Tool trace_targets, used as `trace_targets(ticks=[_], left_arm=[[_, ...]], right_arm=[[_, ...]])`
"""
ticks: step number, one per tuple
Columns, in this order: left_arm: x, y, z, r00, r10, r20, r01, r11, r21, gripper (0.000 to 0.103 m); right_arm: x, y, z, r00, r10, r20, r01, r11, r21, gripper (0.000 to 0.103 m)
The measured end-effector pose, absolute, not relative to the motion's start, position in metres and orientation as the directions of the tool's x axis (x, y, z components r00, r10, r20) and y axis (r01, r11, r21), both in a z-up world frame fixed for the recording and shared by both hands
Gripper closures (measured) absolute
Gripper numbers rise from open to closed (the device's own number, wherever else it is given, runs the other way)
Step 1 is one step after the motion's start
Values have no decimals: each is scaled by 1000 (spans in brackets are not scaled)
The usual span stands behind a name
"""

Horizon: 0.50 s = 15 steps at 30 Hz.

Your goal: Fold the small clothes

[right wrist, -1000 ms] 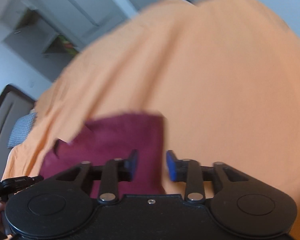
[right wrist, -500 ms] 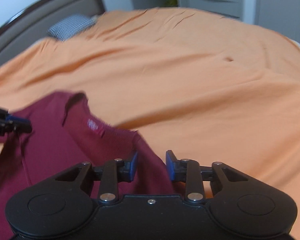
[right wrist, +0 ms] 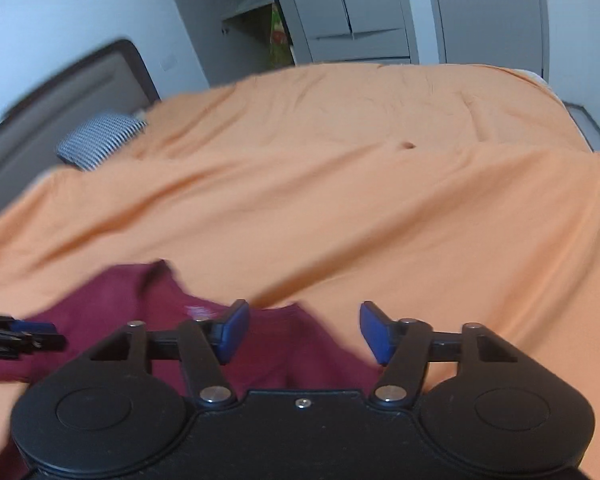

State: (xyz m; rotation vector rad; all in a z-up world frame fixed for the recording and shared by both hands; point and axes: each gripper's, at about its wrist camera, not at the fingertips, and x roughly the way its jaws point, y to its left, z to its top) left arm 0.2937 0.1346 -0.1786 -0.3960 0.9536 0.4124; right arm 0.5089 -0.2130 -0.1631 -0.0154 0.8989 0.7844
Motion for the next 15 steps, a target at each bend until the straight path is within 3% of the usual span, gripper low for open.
trace_targets(ticks=[4, 11, 15], left_arm=[[216, 167, -165, 480, 229, -847, -640, 752, -160, 37], [69, 247, -125, 331, 464, -822, -838, 545, -30, 37], [18, 295, -116, 271, 528, -805, -873, 486, 26, 37]], right_arm=[[457, -212, -149, 297, 657, -693, -616, 686, 387, 38], [367, -159, -126, 158, 715, -681, -641, 599, 480, 36], [331, -116, -114, 88, 739, -668, -669, 541, 510, 36]])
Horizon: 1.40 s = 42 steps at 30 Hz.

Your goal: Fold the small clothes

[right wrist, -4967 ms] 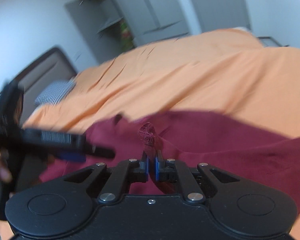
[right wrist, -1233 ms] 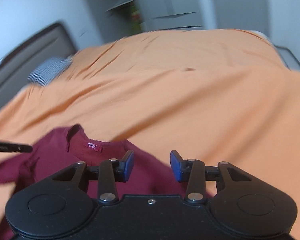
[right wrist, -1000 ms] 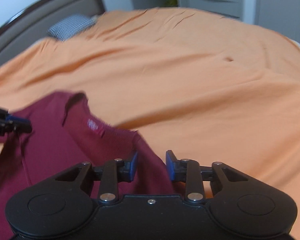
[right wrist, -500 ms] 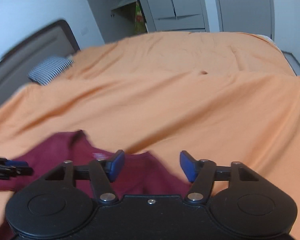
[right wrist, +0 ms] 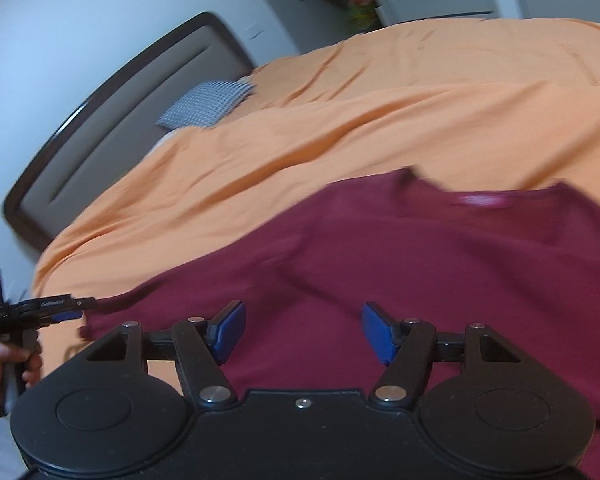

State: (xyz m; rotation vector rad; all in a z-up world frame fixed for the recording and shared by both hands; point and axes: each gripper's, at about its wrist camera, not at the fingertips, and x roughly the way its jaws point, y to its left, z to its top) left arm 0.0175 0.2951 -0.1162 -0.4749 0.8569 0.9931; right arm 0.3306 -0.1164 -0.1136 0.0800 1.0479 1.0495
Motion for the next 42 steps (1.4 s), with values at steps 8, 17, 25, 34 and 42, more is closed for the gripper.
trace_targets(ticks=[8, 17, 25, 34, 42], left_arm=[[1, 347, -148, 328, 392, -860, -784, 621, -17, 66], [9, 346, -124, 491, 286, -823, -717, 669, -195, 98], [97, 267, -87, 690, -4, -724, -518, 696, -497, 98], [244, 134, -69, 804, -261, -535, -242, 677, -695, 98], [357, 26, -168, 657, -371, -656, -241, 721, -649, 98]], right_arm=[[273, -31, -94, 13, 759, -651, -732, 450, 511, 36], [253, -1, -94, 30, 752, -658, -704, 483, 521, 36], [268, -38, -94, 124, 755, -644, -593, 577, 562, 36], [306, -168, -86, 351, 663, -661, -368, 747, 553, 35], [329, -266, -102, 438, 543, -717, -255, 839, 480, 34]])
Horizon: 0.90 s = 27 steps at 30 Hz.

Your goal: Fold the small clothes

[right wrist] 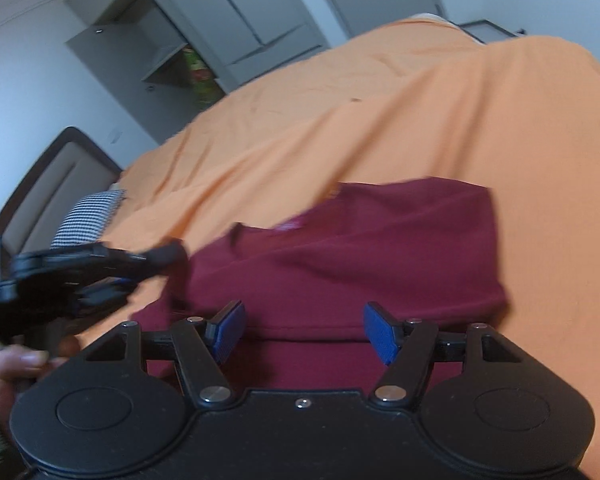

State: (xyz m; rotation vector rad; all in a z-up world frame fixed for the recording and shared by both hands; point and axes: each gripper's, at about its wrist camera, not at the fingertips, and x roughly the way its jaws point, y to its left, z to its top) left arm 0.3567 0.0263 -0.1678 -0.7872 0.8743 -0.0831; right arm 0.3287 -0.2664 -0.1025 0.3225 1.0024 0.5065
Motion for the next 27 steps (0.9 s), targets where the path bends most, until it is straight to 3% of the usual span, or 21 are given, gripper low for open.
trace_targets(ticks=[3, 6, 8, 10, 16, 24, 27], left_arm=[[361, 22, -195, 588, -372, -718, -245, 764, -597, 98], [349, 32, -186, 604, -362, -709, -240, 766, -596, 93], [337, 45, -172, 632, -342, -696, -238, 769, -594, 77], [324, 60, -158, 655, -321, -684, -243, 767, -594, 73], [284, 135, -135, 698, -127, -705, -383, 765, -518, 65], [246, 215, -158, 623, 55, -780, -579, 703, -413, 62], [244, 230, -174, 588, 73, -805, -619, 682, -390, 61]], right_arm=[[329, -278, -115, 423, 530, -735, -249, 848, 469, 34], [330, -273, -126, 389, 546, -742, -277, 838, 471, 34], [335, -265, -131, 367, 571, -734, -300, 820, 488, 34], [343, -249, -137, 340, 602, -723, -319, 797, 514, 34], [375, -199, -161, 274, 655, -704, -375, 747, 549, 37], [407, -165, -208, 160, 627, -762, -341, 760, 554, 63], [414, -175, -220, 149, 654, -741, -245, 751, 613, 82]])
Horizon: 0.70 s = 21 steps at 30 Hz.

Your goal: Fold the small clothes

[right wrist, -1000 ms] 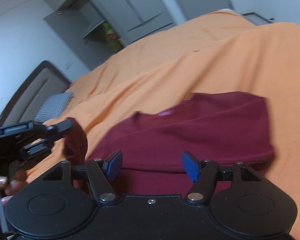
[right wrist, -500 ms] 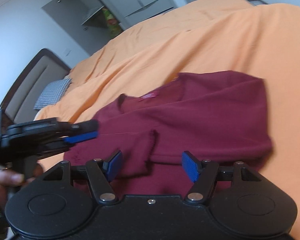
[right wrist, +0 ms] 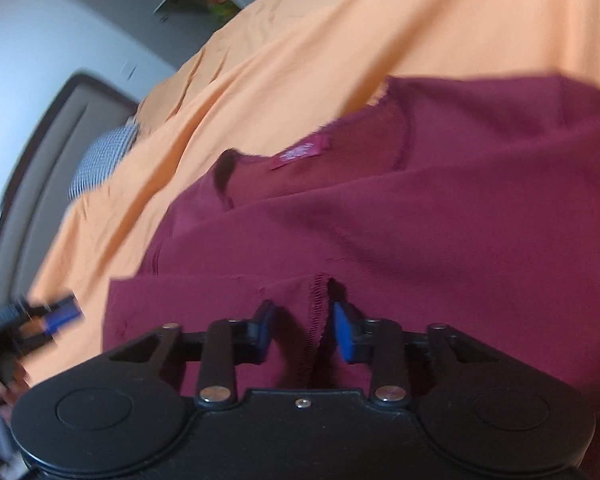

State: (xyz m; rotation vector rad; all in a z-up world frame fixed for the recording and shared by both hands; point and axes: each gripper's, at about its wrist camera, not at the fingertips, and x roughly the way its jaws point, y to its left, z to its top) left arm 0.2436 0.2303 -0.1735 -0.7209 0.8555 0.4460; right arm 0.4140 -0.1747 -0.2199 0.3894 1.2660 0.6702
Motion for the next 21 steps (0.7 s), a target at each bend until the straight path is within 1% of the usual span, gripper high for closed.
trace_targets(ticks=[1, 3, 6, 10, 12, 17, 21], left_arm=[[238, 234, -176, 579, 78, -812, -627, 679, -382, 61], [238, 238, -182, 565, 87, -821, -636, 679, -366, 61], [243, 242, -186, 561, 88, -823, -637, 681, -362, 61], [255, 239, -184, 570, 61, -819, -607, 704, -370, 61], [266, 234, -186, 573, 36, -819, -581, 723, -375, 61], [297, 219, -195, 569, -6, -823, -528, 764, -370, 61], [319, 210, -203, 559, -31, -829, -500, 784, -367, 61]], right_arm=[[416, -178, -224, 143, 663, -735, -220, 745, 630, 89], [417, -181, -223, 133, 677, -723, -215, 732, 646, 92], [419, -182, -210, 163, 692, -704, -242, 719, 651, 94], [430, -214, -174, 290, 707, -644, -215, 704, 676, 94], [437, -242, -166, 341, 671, -658, -168, 732, 660, 94], [440, -291, -181, 353, 528, -772, -31, 831, 555, 94], [434, -291, -189, 329, 489, -808, -33, 861, 507, 94]])
